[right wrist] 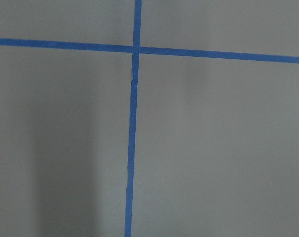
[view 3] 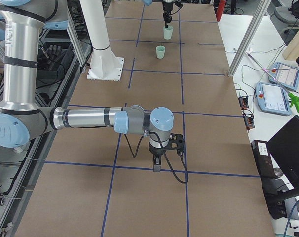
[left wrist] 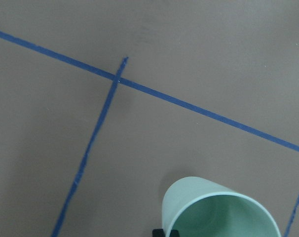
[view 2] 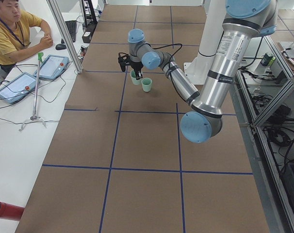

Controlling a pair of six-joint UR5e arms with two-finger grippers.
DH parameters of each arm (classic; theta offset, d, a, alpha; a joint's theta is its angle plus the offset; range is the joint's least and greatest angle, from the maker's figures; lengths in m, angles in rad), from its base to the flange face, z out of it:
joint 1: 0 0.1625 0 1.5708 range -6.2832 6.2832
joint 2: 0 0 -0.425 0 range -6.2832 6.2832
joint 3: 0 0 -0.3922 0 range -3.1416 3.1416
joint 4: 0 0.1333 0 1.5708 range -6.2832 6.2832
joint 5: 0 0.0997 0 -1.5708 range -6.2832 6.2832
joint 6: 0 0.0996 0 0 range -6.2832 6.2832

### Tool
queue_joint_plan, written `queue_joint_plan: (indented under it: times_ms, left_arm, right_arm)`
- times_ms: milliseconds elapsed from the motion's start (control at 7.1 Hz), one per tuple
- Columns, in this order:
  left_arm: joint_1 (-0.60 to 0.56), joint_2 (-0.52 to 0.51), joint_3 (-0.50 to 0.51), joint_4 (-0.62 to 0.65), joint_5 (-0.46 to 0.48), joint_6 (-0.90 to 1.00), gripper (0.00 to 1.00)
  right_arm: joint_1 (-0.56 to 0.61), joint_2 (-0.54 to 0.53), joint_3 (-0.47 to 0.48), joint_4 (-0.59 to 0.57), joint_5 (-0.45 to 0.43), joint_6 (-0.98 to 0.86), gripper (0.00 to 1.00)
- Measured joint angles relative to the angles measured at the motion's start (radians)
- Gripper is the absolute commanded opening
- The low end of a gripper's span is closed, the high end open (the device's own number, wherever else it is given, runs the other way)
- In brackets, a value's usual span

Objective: Stack cups
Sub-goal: 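Lift the green cup with the left gripper and carry it over the other cup, then lower the held cup into the other green cup with the left gripper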

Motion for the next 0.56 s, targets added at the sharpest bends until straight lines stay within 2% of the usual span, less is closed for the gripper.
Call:
queue_joint_plan:
  times_ms: [141,563]
  left_arm:
    - [0.044,-0.037,0.032,0.001,0.035,-0.049,0.0]
    - [0.103,-0.053,0.052,0.002,0.086,-0.085,0.0]
  right_arm:
    - [0.0,0.0,0.0,0.0,0.0,0.0,1.0]
    - [0.001,0.0,0.0,0.0,0.0,0.0,1.0]
